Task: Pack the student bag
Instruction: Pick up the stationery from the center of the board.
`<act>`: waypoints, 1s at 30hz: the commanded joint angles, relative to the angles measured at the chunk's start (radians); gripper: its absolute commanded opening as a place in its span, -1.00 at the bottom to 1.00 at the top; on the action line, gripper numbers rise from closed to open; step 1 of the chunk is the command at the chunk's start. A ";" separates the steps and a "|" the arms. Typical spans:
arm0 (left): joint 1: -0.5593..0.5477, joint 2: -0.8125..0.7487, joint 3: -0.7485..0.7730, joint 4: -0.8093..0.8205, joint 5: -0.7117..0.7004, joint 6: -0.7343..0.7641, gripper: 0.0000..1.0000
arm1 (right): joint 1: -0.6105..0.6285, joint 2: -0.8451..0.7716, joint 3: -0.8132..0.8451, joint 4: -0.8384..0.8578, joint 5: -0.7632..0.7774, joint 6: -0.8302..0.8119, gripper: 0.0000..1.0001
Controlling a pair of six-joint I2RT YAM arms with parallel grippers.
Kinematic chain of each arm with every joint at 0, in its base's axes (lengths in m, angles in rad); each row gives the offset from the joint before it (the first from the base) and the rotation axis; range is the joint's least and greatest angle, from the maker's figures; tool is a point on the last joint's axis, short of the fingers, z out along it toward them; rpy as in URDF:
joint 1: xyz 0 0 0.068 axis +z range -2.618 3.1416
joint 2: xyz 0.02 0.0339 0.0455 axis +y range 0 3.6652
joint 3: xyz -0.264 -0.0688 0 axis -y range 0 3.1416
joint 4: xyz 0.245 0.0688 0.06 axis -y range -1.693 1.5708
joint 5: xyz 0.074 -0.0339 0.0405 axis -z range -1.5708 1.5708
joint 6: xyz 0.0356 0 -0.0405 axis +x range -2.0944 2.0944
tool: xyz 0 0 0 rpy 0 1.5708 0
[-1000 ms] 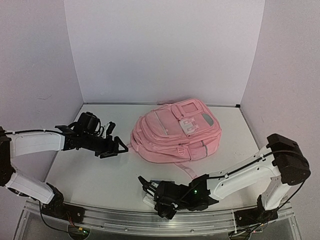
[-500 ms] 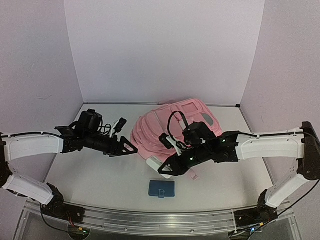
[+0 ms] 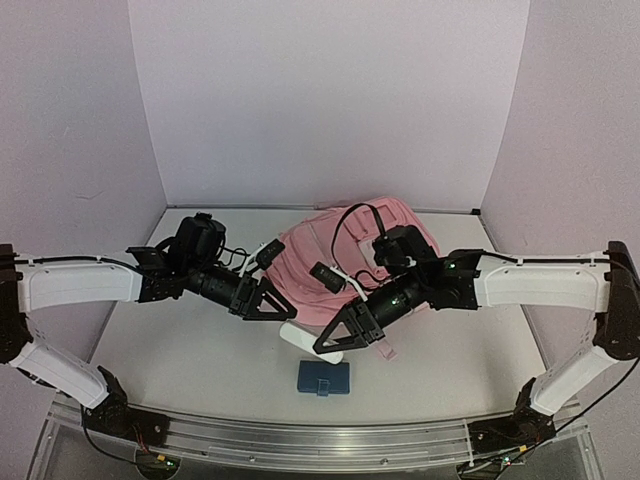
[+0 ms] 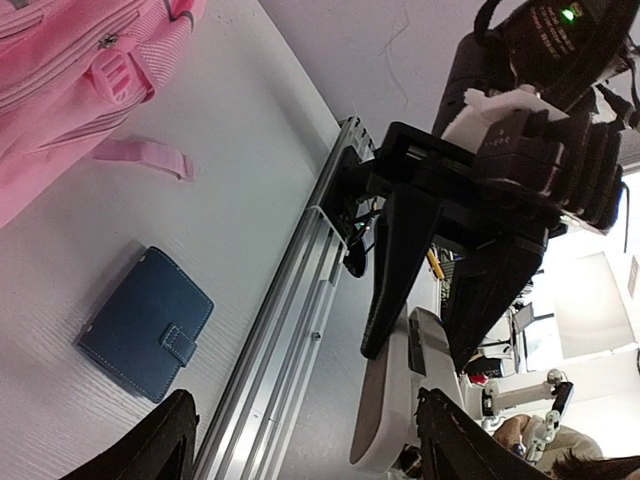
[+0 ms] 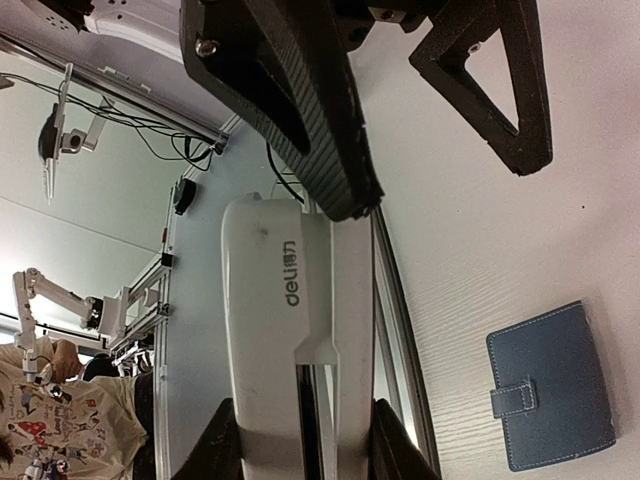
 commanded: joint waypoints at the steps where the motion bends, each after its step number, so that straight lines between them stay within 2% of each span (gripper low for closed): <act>1: -0.019 0.002 0.065 0.065 0.107 -0.018 0.52 | -0.023 0.018 0.014 0.057 -0.093 -0.015 -0.74; 6: -0.029 -0.008 0.066 0.116 0.133 -0.055 0.54 | -0.035 0.039 0.009 0.065 -0.107 -0.022 -0.74; 16: -0.070 0.052 0.090 0.056 0.130 -0.037 0.55 | -0.087 0.021 0.008 0.118 -0.133 0.002 -0.75; 21: -0.081 0.075 0.121 0.044 0.132 -0.022 0.32 | -0.090 0.029 -0.003 0.124 -0.138 0.003 -0.76; 25: -0.081 0.080 0.132 0.051 0.128 -0.018 0.24 | -0.091 0.028 -0.009 0.127 -0.145 0.005 -0.77; 30: -0.081 0.099 0.140 0.056 0.129 -0.027 -0.09 | -0.091 0.028 -0.013 0.128 -0.146 0.005 -0.76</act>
